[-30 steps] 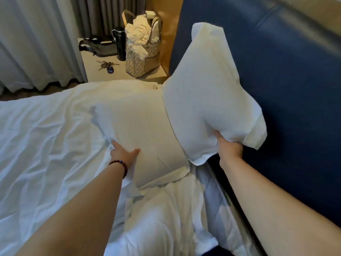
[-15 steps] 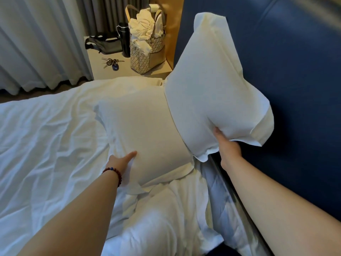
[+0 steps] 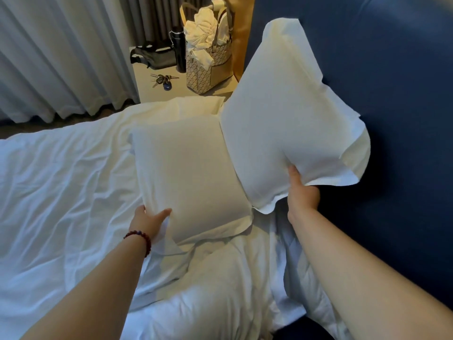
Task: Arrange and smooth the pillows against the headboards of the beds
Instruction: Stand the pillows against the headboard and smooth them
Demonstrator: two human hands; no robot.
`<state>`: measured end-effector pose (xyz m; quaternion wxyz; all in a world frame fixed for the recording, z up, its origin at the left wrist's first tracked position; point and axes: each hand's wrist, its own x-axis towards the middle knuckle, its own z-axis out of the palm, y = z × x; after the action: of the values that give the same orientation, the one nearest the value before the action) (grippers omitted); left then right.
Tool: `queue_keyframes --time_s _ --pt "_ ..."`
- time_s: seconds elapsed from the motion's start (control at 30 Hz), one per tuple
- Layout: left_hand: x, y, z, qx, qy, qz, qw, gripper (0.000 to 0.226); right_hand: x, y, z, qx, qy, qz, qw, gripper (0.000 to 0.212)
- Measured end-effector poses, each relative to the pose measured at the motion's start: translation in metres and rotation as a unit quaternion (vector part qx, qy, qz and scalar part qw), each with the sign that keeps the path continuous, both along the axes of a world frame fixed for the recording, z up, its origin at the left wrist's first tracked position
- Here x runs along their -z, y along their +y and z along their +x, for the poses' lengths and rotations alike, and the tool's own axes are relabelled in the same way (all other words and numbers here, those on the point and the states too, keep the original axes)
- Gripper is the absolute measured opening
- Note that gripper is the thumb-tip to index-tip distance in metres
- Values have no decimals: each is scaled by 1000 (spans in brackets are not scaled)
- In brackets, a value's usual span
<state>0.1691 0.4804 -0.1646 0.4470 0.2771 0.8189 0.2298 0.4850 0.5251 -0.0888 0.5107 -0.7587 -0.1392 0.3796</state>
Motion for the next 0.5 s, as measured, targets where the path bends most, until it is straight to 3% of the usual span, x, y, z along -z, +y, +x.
queue_keyframes --time_s 0.07,0.17,0.37,0.5 --pt "-5 -4 17 41 80 16 996 80 -1 -4 3 9 -6 28 1000 44" --pt "-22 -6 54 118 145 54 981 84 -14 -12 11 20 -9 85 996 20" --pt "-74 11 126 219 57 197 954 59 -54 -24 46 40 -31 185 981 24" --pt "-92 18 153 266 45 215 939 49 -59 -25 61 36 33 158 986 11"
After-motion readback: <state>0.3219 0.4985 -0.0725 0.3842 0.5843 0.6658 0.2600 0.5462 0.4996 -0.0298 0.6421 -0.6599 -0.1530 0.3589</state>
